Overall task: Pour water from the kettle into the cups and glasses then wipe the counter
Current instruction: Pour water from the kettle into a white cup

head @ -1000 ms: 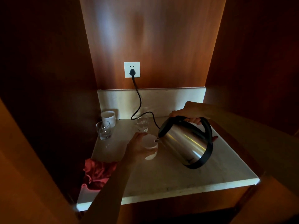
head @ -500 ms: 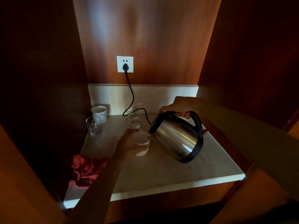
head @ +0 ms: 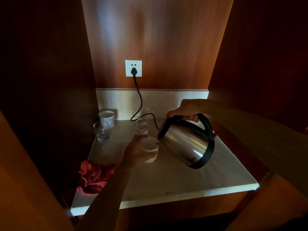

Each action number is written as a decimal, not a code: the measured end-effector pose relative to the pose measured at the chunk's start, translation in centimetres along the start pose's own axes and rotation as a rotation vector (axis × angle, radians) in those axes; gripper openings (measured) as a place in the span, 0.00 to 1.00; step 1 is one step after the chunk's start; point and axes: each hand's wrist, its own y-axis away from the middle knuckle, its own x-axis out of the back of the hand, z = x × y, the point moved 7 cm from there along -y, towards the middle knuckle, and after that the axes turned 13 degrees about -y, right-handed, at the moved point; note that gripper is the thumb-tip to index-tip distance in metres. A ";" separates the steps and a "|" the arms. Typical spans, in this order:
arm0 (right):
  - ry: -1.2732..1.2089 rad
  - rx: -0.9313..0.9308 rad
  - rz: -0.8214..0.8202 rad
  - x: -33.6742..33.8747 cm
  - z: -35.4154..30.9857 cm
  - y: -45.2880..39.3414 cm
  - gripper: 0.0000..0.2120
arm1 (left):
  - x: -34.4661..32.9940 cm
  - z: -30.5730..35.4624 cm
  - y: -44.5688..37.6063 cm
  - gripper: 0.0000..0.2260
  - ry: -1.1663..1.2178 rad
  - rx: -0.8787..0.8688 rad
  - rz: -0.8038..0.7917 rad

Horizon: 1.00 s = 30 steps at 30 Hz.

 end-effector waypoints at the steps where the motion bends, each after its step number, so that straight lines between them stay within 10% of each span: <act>1: 0.001 0.000 -0.004 0.0 -0.1 0.0 0.24 | 0.1 0.0 0.0 0.37 0.001 0.002 0.002; 30: 0.080 0.012 -0.029 -0.3 -1.2 -0.5 0.24 | -0.1 0.1 -0.3 0.38 -0.045 -0.023 -0.026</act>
